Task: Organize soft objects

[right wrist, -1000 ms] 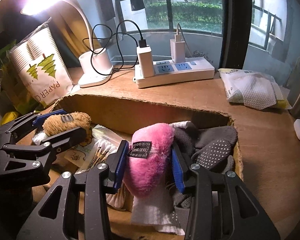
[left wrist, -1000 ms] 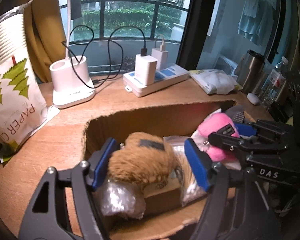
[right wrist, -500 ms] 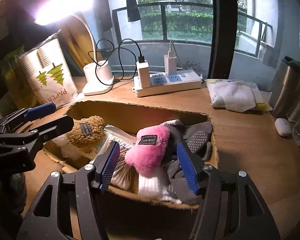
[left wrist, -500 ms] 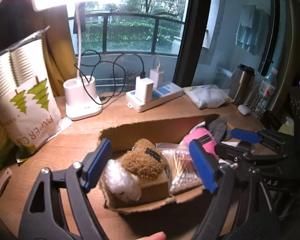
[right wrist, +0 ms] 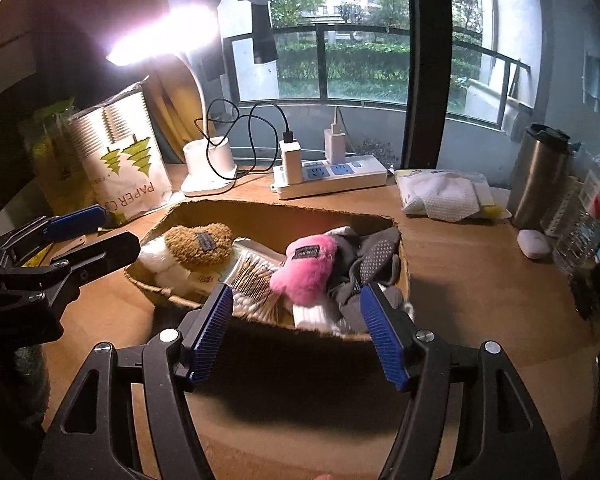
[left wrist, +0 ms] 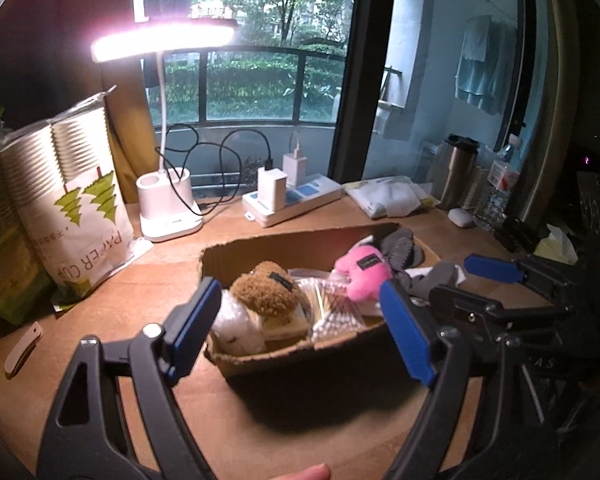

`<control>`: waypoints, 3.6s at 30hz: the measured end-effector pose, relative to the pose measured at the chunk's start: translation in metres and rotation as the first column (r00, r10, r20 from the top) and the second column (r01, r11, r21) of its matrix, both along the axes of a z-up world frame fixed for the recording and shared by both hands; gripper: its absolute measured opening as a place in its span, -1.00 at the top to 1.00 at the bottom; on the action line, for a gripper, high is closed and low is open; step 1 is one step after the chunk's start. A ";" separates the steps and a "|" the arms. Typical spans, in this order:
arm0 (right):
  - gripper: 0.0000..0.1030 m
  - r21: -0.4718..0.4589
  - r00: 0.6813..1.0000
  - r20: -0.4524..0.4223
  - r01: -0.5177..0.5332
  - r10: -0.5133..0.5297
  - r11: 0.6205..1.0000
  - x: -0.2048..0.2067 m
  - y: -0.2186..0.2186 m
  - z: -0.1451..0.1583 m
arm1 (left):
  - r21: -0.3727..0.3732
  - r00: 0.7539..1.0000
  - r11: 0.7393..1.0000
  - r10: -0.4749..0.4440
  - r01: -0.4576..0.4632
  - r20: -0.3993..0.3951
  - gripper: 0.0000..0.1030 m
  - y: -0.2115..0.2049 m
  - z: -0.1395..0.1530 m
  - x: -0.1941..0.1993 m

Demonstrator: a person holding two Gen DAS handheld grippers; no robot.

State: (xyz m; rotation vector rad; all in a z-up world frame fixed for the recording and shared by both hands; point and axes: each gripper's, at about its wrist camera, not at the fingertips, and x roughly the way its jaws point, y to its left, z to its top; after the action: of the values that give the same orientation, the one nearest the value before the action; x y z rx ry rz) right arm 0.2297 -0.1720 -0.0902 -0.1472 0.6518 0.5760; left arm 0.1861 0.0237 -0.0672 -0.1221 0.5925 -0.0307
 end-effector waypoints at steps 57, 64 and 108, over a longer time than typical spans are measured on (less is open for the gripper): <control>-0.71 0.174 0.904 0.394 0.102 -0.164 0.979 -0.184 -0.081 0.150 | 0.070 0.913 0.997 0.012 -0.044 0.407 -0.98 -0.029 0.157 -0.181; -0.71 0.165 0.907 0.392 0.097 -0.155 0.982 -0.184 -0.074 0.148 | 0.062 0.914 0.996 0.030 -0.060 0.404 -0.98 -0.023 0.156 -0.181; -0.71 0.148 0.919 0.364 0.104 -0.152 0.983 -0.178 -0.068 0.141 | 0.055 0.921 0.997 0.032 -0.058 0.388 -0.98 -0.025 0.150 -0.179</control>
State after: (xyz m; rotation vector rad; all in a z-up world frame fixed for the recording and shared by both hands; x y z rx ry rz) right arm 0.0518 -0.2403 0.0506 -0.0906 0.2496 0.4442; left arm 0.0075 -0.0008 0.0833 -0.0626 0.1934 0.0098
